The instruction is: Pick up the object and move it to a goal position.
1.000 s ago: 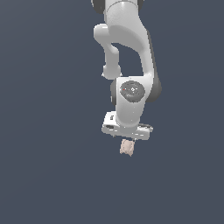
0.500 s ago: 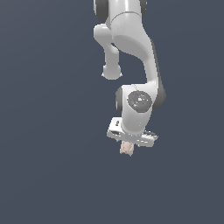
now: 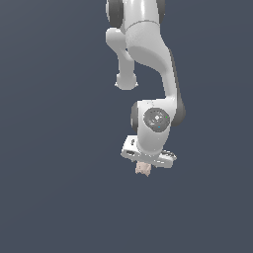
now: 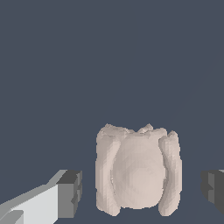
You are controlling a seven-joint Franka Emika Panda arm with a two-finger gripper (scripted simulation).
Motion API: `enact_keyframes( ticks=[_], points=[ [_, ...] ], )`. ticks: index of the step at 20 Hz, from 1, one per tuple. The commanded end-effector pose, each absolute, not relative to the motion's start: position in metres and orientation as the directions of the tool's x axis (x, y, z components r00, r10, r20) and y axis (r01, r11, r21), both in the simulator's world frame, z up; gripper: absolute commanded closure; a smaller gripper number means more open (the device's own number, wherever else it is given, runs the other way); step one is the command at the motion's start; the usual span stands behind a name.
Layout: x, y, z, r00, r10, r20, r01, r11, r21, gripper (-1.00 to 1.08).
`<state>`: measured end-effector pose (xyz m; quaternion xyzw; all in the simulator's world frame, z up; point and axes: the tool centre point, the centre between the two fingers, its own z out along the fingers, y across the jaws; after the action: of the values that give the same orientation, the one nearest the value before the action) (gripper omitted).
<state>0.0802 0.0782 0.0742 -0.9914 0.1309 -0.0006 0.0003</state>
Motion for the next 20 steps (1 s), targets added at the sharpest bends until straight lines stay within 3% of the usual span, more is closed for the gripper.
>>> enact_keyframes(
  ticks=[1, 10, 11, 20],
  points=[
    [0.079, 0.078, 0.059, 0.965, -0.261, 0.0, -0.261, -0.965, 0.0, -0.92],
    [0.081, 0.078, 0.041, 0.965, -0.262, 0.0, -0.262, -0.965, 0.0, -0.92],
    [0.081, 0.078, 0.041, 0.965, -0.262, 0.0, -0.262, -0.965, 0.0, 1.08],
    [0.081, 0.078, 0.041, 0.965, -0.262, 0.0, -0.262, -0.965, 0.0, 1.08]
  ],
)
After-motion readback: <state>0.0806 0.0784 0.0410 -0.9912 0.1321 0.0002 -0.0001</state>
